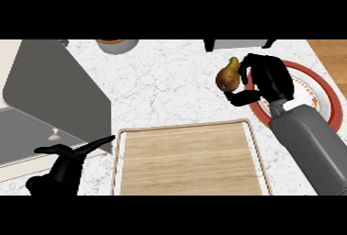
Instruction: Pick the pear from the tray and place it in the plate
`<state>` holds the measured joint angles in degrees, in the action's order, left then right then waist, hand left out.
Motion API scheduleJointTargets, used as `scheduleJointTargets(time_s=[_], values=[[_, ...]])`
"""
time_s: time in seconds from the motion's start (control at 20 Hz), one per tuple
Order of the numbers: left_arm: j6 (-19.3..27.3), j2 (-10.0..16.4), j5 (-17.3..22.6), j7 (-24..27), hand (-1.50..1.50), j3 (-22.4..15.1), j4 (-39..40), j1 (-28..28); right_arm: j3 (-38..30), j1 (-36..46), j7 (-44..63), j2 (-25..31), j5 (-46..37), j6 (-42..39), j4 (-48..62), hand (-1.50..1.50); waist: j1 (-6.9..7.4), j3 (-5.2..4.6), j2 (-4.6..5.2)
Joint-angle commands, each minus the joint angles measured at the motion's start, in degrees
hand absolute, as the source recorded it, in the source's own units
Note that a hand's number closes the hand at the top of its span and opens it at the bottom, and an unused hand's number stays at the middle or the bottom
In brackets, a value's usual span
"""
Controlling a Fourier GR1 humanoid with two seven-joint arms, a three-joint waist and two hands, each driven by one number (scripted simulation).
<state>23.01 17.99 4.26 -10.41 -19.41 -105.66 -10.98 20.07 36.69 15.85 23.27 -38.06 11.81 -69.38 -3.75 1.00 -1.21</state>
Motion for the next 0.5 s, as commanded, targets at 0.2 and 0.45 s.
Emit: scheduleJointTargets(time_s=[0.2, 0.45], values=[[-0.42, 0.35, 2.56, -4.06, 0.00, 5.08, 8.71, 3.55, -7.27, -4.28, 10.69, 5.17, -3.01, 4.57, -9.49, 1.50, 1.01, -1.05, 1.06], [-0.55, -0.63, 1.29, -3.53, 0.00, 4.23, 11.31, 5.67, -10.15, -7.73, 11.27, 5.60, -1.81, 5.30, -9.32, 1.50, 1.92, -1.01, 1.41]])
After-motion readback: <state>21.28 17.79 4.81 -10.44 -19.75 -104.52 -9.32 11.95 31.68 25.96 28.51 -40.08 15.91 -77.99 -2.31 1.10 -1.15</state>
